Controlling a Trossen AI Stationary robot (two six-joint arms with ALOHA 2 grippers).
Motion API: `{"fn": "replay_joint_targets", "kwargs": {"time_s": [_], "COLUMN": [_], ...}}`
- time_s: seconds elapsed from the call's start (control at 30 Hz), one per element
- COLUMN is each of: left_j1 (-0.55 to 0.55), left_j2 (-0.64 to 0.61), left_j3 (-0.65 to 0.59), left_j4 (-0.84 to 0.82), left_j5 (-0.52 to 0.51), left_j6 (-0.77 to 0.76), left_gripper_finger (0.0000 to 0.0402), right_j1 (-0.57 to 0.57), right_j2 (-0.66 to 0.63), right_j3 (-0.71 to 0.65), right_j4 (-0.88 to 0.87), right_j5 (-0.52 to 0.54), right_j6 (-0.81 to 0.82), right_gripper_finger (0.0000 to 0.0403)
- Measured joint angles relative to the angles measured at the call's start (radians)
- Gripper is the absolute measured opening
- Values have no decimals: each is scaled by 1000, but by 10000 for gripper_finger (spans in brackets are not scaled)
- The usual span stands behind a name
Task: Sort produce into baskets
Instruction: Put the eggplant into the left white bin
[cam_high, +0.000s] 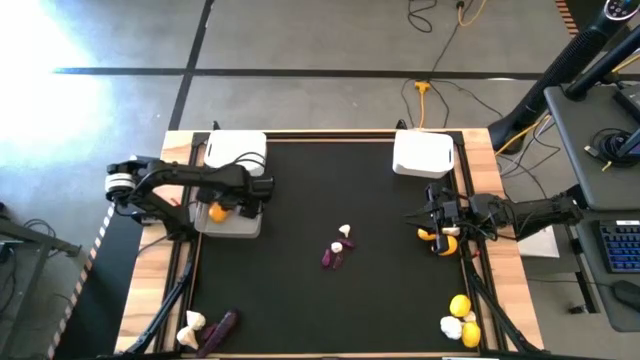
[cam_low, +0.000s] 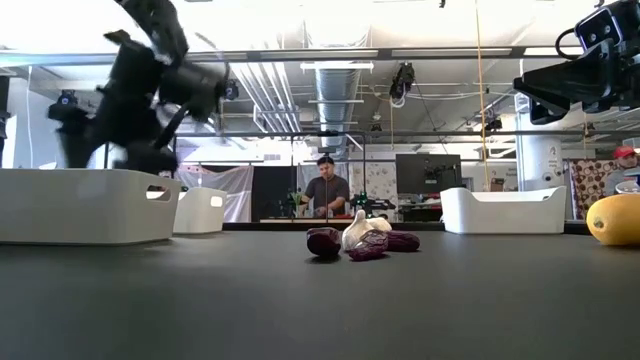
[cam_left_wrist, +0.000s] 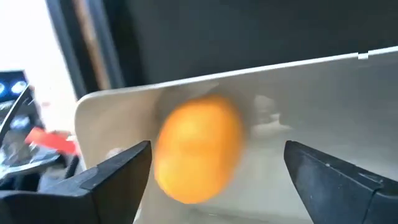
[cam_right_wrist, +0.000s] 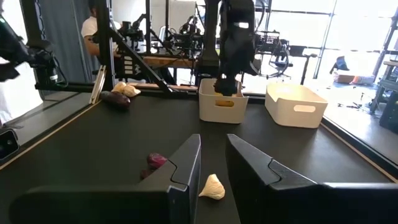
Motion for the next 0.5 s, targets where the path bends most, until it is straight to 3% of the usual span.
{"fn": "replay_joint_targets", "kwargs": {"time_s": [0.2, 0.37, 0.5], "left_j1": [-83, -208, -309], "left_j2": [0, 0, 0], "left_j3": [219, 365, 424], "left_j4": [0, 16, 19], "left_j5": [-49, -252, -402], "left_j6": [59, 61, -45], "left_gripper_finger": [352, 352, 352], "right_j1": [0, 0, 0], "right_j2": [0, 0, 0], "right_j3": [0, 0, 0], "right_j4": [0, 0, 0], "right_j5": [0, 0, 0], "right_j6": [1, 1, 1], "right_gripper_finger": [68, 68, 68]}}
